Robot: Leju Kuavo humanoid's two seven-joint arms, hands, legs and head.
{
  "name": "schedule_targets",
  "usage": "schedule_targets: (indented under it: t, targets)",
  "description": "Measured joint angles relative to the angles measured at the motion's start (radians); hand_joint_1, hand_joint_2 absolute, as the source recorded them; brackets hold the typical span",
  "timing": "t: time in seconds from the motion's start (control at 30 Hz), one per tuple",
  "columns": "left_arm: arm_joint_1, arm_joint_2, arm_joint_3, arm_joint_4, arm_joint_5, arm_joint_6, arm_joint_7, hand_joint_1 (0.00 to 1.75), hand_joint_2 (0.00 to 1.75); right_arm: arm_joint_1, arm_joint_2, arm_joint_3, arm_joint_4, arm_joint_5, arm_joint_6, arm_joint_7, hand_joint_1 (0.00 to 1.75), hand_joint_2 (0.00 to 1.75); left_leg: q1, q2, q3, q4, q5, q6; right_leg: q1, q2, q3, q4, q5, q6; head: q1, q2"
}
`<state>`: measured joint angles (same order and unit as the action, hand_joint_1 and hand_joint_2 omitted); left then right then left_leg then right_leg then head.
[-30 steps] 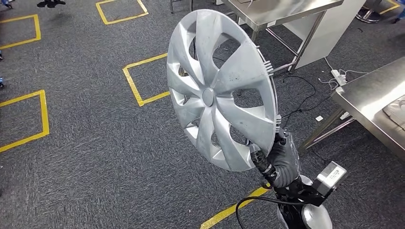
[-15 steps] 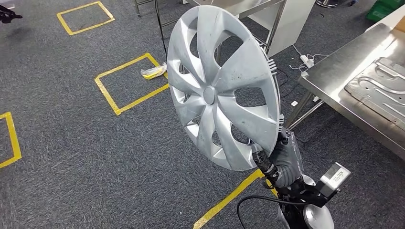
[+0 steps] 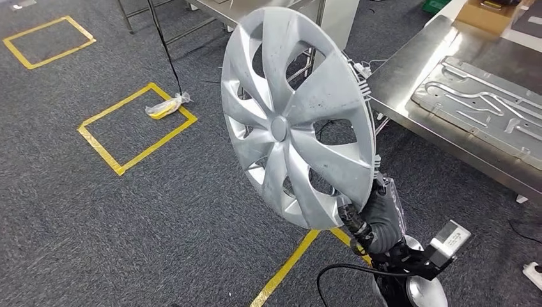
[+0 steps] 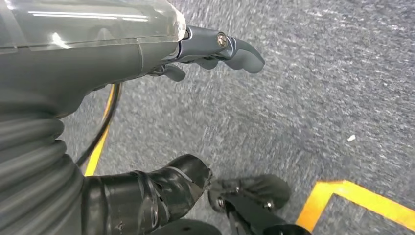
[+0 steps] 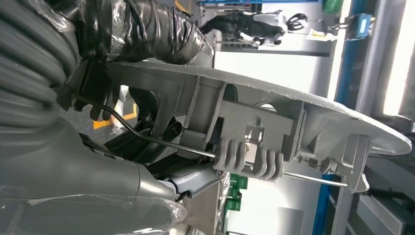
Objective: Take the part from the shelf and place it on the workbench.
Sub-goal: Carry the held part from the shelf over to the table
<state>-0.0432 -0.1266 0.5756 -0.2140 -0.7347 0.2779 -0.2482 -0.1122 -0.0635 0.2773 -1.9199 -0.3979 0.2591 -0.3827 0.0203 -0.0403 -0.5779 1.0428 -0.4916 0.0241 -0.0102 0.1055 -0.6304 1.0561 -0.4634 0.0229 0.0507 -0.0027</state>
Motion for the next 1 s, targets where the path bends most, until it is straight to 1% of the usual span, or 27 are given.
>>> schedule_targets:
  t: [0.03, 0.1, 0.13, 0.17, 0.2, 0.23, 0.27, 0.33, 0.37, 0.4, 0.47, 0.5, 0.53, 0.57, 0.6, 0.63, 0.67, 0.7, 0.73, 0.77, 0.8, 0.83, 0.87, 0.9, 0.93, 0.97, 1.0]
  targets:
    - [0.0, 0.0, 0.0, 0.0, 0.0, 0.0, 0.0, 0.0, 1.75, 0.001, 0.0, 0.0, 0.0, 0.0, 0.0, 0.0, 1.75, 1.75, 0.001, 0.012, 0.002, -0.005, 0.003, 0.007, 0.001, -0.025, -0.011, 0.024, -0.016, 0.005, 0.001, 0.0]
    - [0.002, 0.0, 0.0, 0.0, 0.0, -0.001, 0.003, 0.0, 1.75, 0.001, -0.001, -0.001, 0.0, 0.0, 0.0, -0.001, 1.75, 1.75, 0.0, 0.035, 0.005, -0.01, 0.004, 0.015, 0.003, -0.079, -0.058, 0.124, -0.071, 0.013, 0.002, 0.0]
    - [0.004, 0.0, 0.001, 0.0, 0.0, -0.001, 0.004, 0.0, 1.75, 0.001, -0.001, -0.001, 0.0, 0.0, -0.001, -0.002, 1.75, 1.75, -0.002, 0.047, 0.005, -0.009, 0.003, 0.017, 0.001, -0.091, -0.089, 0.188, -0.1, 0.016, 0.002, 0.0]
    - [0.006, 0.0, 0.001, 0.0, -0.001, -0.001, 0.007, 0.0, 1.75, 0.002, -0.001, -0.001, 0.0, 0.0, -0.001, -0.002, 1.75, 1.75, -0.003, 0.059, 0.005, -0.009, 0.002, 0.018, -0.001, -0.096, -0.112, 0.235, -0.114, 0.017, 0.002, 0.0]
    - [0.007, 0.0, 0.001, 0.0, -0.001, 0.0, 0.011, 0.0, 1.75, 0.003, -0.001, -0.001, 0.0, 0.0, -0.001, -0.002, 1.75, 1.75, -0.003, 0.071, 0.005, -0.009, 0.001, 0.019, -0.002, -0.099, -0.121, 0.254, -0.112, 0.017, 0.002, 0.0]
    - [0.006, 0.0, 0.001, 0.0, -0.002, 0.0, 0.015, 0.0, 1.75, 0.004, -0.001, -0.001, 0.0, 0.0, 0.0, -0.002, 1.75, 1.75, -0.004, 0.082, 0.007, -0.009, -0.001, 0.019, -0.002, -0.103, -0.109, 0.232, -0.091, 0.016, 0.002, 0.0]
    - [0.005, 0.0, 0.001, 0.0, -0.002, 0.001, 0.02, 0.0, 1.75, 0.005, -0.001, -0.001, 0.0, 0.0, 0.0, -0.002, 1.75, 1.75, -0.005, 0.093, 0.009, -0.009, -0.003, 0.018, -0.002, -0.11, -0.079, 0.176, -0.058, 0.012, 0.002, 0.0]
    - [0.003, -0.002, 0.001, 0.0, -0.003, 0.001, 0.024, 0.0, 1.75, 0.001, -0.001, -0.001, 0.0, 0.0, 0.0, -0.002, 1.75, 1.75, -0.008, 0.111, 0.016, -0.01, -0.008, 0.014, 0.008, -0.148, -0.006, 0.04, -0.01, -0.002, 0.002, 0.0]
    - [0.003, -0.003, 0.001, 0.0, -0.002, 0.001, 0.025, 0.0, 1.75, -0.001, -0.001, -0.001, 0.0, 0.0, 0.001, -0.002, 1.75, 1.75, -0.01, 0.119, 0.018, -0.011, -0.009, 0.01, 0.014, -0.161, 0.014, -0.001, -0.001, -0.01, 0.002, 0.0]
    - [0.002, -0.004, 0.002, 0.0, -0.001, 0.0, 0.025, 0.0, 1.75, -0.003, -0.001, -0.002, 0.0, 0.0, 0.001, -0.002, 1.75, 1.75, -0.012, 0.128, 0.02, -0.011, -0.011, 0.005, 0.019, -0.169, 0.022, -0.018, -0.002, -0.015, 0.002, 0.0]
    - [0.0, -0.006, 0.002, 0.0, 0.0, 0.0, 0.025, 0.0, 1.75, -0.005, -0.001, -0.002, 0.0, 0.0, 0.002, -0.002, 1.75, 1.75, -0.013, 0.145, 0.027, -0.017, -0.013, -0.005, 0.021, -0.149, 0.022, -0.024, 0.002, -0.023, 0.002, 0.0]
    - [-0.001, -0.007, 0.002, 0.0, 0.0, 0.0, 0.024, 0.0, 1.75, -0.004, -0.001, -0.002, -0.001, 0.0, 0.002, -0.002, 1.75, 1.75, -0.013, 0.142, 0.031, -0.016, -0.017, -0.01, 0.018, -0.14, 0.026, -0.032, 0.005, -0.026, 0.002, 0.0]
    - [-0.001, -0.007, 0.002, 0.0, 0.0, 0.0, 0.024, 0.0, 1.75, -0.005, -0.001, -0.002, -0.001, 0.0, 0.002, -0.002, 1.75, 1.75, -0.012, 0.127, 0.028, -0.003, -0.03, -0.015, 0.014, -0.13, 0.031, -0.041, 0.01, -0.03, 0.001, 0.0]
    - [-0.001, -0.007, 0.003, 0.0, 0.001, 0.0, 0.024, 0.0, 1.75, -0.006, -0.001, -0.002, -0.002, 0.0, 0.002, -0.002, 1.75, 1.75, -0.011, 0.105, 0.016, 0.029, -0.051, -0.018, 0.01, -0.12, 0.036, -0.049, 0.014, -0.035, 0.001, 0.0]
    - [-0.001, -0.007, 0.003, 0.0, 0.002, 0.0, 0.024, 0.0, 1.75, -0.008, -0.001, -0.002, -0.002, 0.0, 0.002, -0.002, 1.75, 1.75, -0.009, 0.079, -0.009, 0.083, -0.081, -0.02, 0.007, -0.111, 0.037, -0.052, 0.016, -0.037, 0.0, 0.0]
    - [0.0, -0.007, 0.004, 0.0, 0.004, -0.001, 0.023, 0.0, 1.75, -0.011, -0.001, -0.002, -0.002, 0.0, 0.002, -0.002, 1.75, 1.75, -0.009, 0.061, -0.041, 0.148, -0.112, -0.021, 0.006, -0.1, 0.037, -0.053, 0.016, -0.039, 0.0, 0.0]
    - [0.002, -0.007, 0.005, 0.0, 0.006, -0.001, 0.021, 0.0, 1.75, -0.011, -0.001, -0.002, -0.002, 0.0, 0.002, -0.002, 1.75, 1.75, -0.009, 0.053, -0.071, 0.206, -0.133, -0.023, 0.006, -0.089, 0.036, -0.052, 0.016, -0.04, 0.0, 0.0]
    - [0.003, -0.007, 0.006, 0.0, 0.007, -0.002, 0.019, 0.0, 1.75, -0.01, -0.001, -0.002, -0.001, 0.0, 0.002, -0.002, 1.75, 1.75, -0.009, 0.05, -0.09, 0.241, -0.138, -0.024, 0.007, -0.076, 0.036, -0.051, 0.016, -0.041, 0.0, 0.0]
    - [0.005, -0.007, 0.007, 0.0, 0.007, -0.002, 0.016, 0.0, 1.75, -0.009, -0.001, -0.002, 0.0, 0.0, 0.002, -0.002, 1.75, 1.75, -0.008, 0.048, -0.092, 0.239, -0.121, -0.025, 0.006, -0.063, 0.036, -0.048, 0.015, -0.04, 0.0, 0.0]
    - [0.005, -0.007, 0.007, 0.0, 0.007, -0.003, 0.013, 0.0, 1.75, -0.008, -0.001, -0.002, 0.0, 0.0, 0.002, -0.002, 1.75, 1.75, -0.007, 0.045, -0.077, 0.2, -0.088, -0.026, 0.005, -0.049, 0.036, -0.045, 0.014, -0.039, 0.0, 0.0]
    - [0.005, -0.007, 0.007, 0.0, 0.006, -0.003, 0.01, 0.0, 1.75, -0.008, -0.001, -0.002, 0.0, 0.0, 0.002, -0.002, 1.75, 1.75, -0.004, 0.033, -0.05, 0.135, -0.049, -0.026, 0.004, -0.036, 0.036, -0.039, 0.011, -0.036, 0.0, 0.0]
    - [0.004, -0.007, 0.007, 0.0, 0.005, -0.003, 0.007, 0.0, 1.75, -0.008, -0.001, -0.002, 0.0, 0.0, 0.002, -0.002, 1.75, 1.75, -0.002, 0.011, -0.023, 0.073, -0.022, -0.026, 0.004, -0.024, 0.033, -0.032, 0.008, -0.031, 0.0, 0.0]
    - [0.003, -0.007, 0.007, 0.0, 0.004, -0.003, 0.006, 0.0, 1.75, -0.009, -0.001, -0.002, 0.0, 0.0, 0.002, -0.002, 1.75, 1.75, 0.001, -0.009, -0.003, 0.027, -0.007, -0.024, 0.004, -0.014, 0.029, -0.025, 0.005, -0.027, 0.001, 0.0]
    - [0.003, -0.007, 0.008, 0.0, 0.004, -0.004, 0.006, 0.0, 1.75, -0.009, -0.001, -0.002, 0.0, 0.0, 0.002, -0.002, 1.75, 1.75, 0.001, -0.024, 0.008, 0.003, -0.004, -0.021, 0.004, -0.004, 0.024, -0.02, 0.003, -0.021, 0.001, 0.0]
    - [0.002, -0.007, 0.008, 0.0, 0.004, -0.006, 0.006, 0.0, 1.75, -0.009, -0.001, -0.003, 0.0, 0.0, 0.002, -0.002, 1.75, 1.75, -0.001, -0.028, 0.011, -0.001, -0.009, -0.017, 0.003, 0.005, 0.019, -0.018, 0.004, -0.015, 0.001, 0.0]
    - [0.001, -0.007, 0.009, 0.0, 0.006, -0.009, 0.006, 0.0, 1.75, -0.009, -0.002, -0.003, 0.0, 0.0, 0.002, -0.002, 1.75, 1.75, -0.002, -0.019, 0.012, -0.003, -0.007, -0.011, 0.001, 0.015, 0.016, -0.018, 0.007, -0.009, 0.001, 0.0]
    - [0.0, -0.007, 0.01, 0.0, 0.008, -0.014, 0.007, 0.0, 1.75, -0.008, -0.002, -0.003, 0.0, 0.0, 0.003, -0.002, 1.75, 1.75, -0.002, -0.008, 0.014, -0.007, -0.004, -0.005, -0.001, 0.017, 0.014, -0.018, 0.007, -0.004, 0.001, 0.0]
